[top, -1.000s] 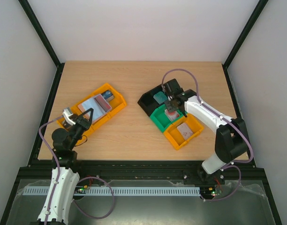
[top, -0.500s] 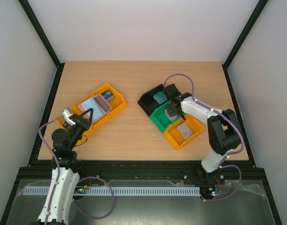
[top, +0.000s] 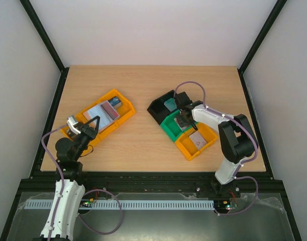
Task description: Take the credit cards out of the card holder
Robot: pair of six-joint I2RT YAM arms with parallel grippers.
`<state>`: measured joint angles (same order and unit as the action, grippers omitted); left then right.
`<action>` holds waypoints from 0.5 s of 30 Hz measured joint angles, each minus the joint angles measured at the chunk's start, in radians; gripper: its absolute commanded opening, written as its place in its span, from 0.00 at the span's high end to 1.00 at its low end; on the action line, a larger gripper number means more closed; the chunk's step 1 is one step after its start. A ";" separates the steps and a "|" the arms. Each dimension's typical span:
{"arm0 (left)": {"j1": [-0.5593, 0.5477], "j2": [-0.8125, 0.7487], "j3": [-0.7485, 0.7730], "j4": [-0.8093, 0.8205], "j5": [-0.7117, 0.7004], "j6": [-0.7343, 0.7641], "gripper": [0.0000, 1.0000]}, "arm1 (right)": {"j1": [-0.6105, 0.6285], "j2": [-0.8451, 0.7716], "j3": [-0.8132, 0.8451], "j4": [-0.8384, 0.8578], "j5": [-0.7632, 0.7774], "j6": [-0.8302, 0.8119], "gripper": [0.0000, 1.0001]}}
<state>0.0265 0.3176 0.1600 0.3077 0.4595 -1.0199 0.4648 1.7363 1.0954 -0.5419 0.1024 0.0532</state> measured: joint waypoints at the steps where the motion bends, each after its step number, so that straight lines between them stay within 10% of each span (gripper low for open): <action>1: 0.000 0.000 0.000 0.000 0.000 0.000 0.98 | 0.000 0.000 0.000 0.001 0.006 0.005 0.98; 15: 0.000 0.000 -0.005 0.000 0.000 0.000 0.98 | 0.006 -0.043 0.008 -0.027 0.177 -0.004 0.98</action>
<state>0.0265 0.3172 0.1555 0.3077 0.4595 -1.0199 0.4706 1.6932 1.1030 -0.5694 0.2790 0.0490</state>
